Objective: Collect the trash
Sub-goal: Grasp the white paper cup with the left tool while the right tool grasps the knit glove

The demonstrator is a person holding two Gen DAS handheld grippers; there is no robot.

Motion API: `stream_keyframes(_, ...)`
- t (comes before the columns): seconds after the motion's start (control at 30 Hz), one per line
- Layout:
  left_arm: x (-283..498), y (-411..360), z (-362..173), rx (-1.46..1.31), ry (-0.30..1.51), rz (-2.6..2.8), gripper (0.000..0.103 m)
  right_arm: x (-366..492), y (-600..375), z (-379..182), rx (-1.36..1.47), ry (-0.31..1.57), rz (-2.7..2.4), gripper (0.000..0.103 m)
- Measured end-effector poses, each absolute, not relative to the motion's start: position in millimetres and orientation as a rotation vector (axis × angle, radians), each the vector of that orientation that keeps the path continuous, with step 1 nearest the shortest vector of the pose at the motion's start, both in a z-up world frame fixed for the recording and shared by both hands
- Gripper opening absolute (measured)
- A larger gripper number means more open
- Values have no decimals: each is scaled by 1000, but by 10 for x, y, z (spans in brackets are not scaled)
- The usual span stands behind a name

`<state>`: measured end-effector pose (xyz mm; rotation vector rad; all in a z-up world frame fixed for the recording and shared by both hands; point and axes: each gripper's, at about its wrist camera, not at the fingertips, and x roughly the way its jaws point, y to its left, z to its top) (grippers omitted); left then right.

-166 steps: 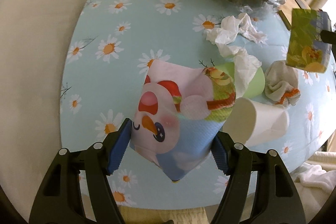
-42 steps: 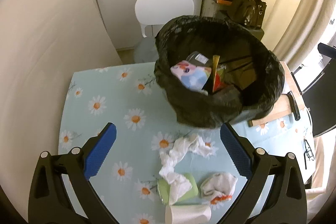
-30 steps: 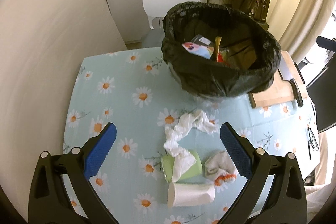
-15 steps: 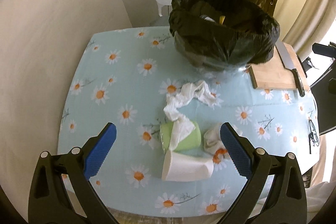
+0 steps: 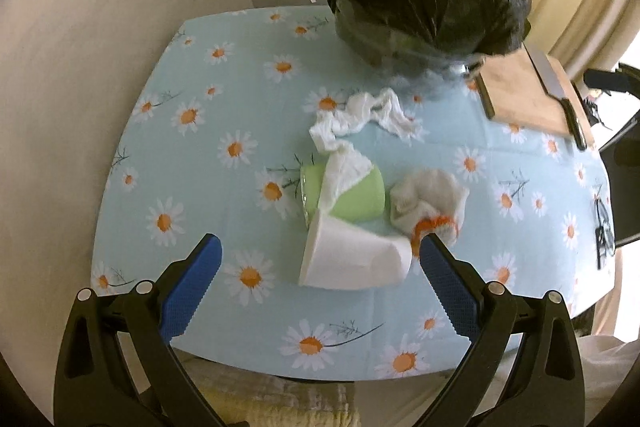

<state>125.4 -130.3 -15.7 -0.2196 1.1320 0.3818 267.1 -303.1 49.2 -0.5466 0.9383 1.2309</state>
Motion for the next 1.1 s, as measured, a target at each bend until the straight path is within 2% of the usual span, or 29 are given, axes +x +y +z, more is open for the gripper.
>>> stream_keyframes(0.3, 1050, -1406, -412, -260, 1075, 353, 97, 2535, -3042, 173, -623, 976, 1195, 94)
stream_keyframes(0.77, 896, -1539, -950, -314, 1009, 289, 97, 2346, -2832, -458, -729, 916, 1168, 95)
stream_keyframes(1.1, 933, -1568, -1195, -326, 918, 329, 97, 2423, -2739, -917, -665, 1063, 1142, 95)
